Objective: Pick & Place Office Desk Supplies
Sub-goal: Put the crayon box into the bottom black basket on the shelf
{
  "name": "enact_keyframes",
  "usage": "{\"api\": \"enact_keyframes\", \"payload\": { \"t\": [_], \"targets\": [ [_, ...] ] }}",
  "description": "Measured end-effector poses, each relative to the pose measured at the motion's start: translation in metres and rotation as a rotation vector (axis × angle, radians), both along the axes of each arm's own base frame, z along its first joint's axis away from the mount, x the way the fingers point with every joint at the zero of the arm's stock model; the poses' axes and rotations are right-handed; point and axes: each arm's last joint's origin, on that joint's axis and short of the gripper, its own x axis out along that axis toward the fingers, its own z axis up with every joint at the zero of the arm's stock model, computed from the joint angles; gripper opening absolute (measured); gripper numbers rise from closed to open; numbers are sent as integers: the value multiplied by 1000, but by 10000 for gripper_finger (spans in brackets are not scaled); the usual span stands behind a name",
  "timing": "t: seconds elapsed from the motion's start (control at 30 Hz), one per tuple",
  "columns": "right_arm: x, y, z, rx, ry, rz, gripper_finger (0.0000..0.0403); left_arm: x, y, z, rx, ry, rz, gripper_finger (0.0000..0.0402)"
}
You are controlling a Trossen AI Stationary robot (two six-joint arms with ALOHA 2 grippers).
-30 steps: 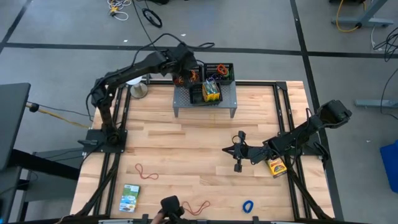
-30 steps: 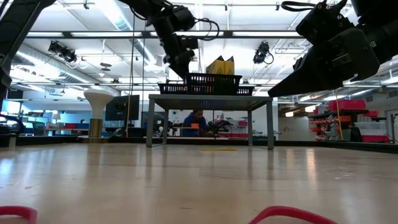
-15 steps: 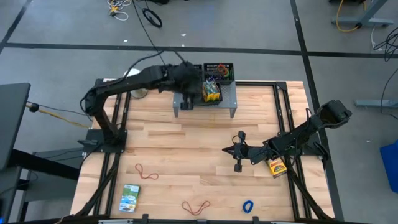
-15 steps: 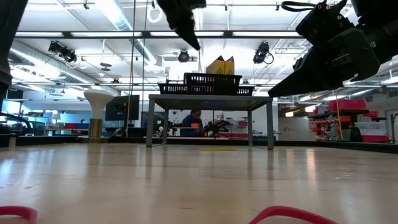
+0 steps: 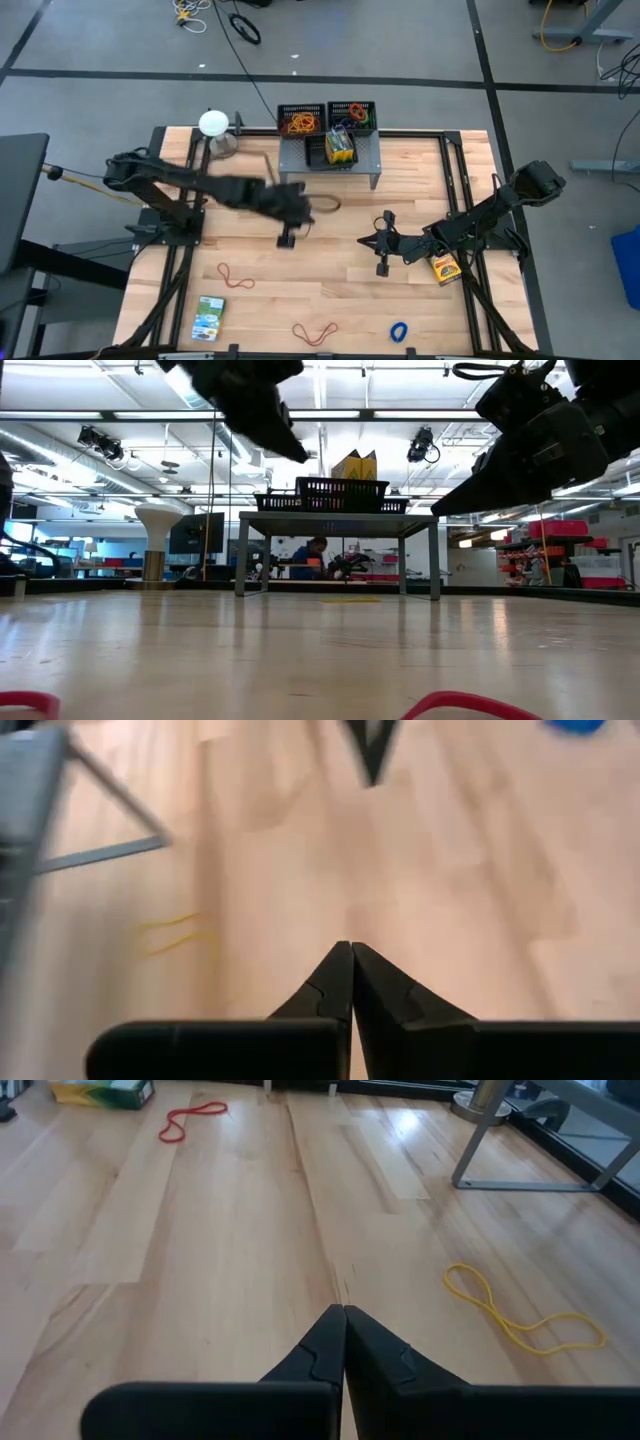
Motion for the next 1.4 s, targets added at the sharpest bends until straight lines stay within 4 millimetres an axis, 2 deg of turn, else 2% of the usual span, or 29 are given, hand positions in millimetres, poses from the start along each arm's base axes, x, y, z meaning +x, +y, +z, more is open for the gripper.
{"api": "enact_keyframes", "payload": {
  "t": [0.17, 0.3, 0.57, 0.7, 0.87, 1.07, 1.2, 1.4],
  "targets": [
    [3, -3, 3, 30, -35, -20, 11, -12, -45, -53, -163, -221, -58, 7],
    [4, -6, 4, 76, -50, -49, 11, -23, -68, -88, -284, -342, -68, 7],
    [8, -13, 4, 202, -58, -65, 11, -22, -93, -140, -299, -418, 7, 7],
    [3, -5, -2, 287, 4, -58, 11, -18, -97, -160, -317, -474, 13, 7],
    [-3, 15, 0, 347, 287, -105, 4, -16, -98, -172, -347, -537, 8, 7],
    [-24, 46, 28, 382, 618, -184, 8, -15, -95, -173, -313, -553, 20, 7],
    [-48, 72, 39, 415, 772, -160, 8, -15, -95, -173, -317, -554, 23, 7],
    [-92, 99, 37, 434, 960, -154, 11, -14, -94, -171, -305, -575, 39, 7]
  ]
}}
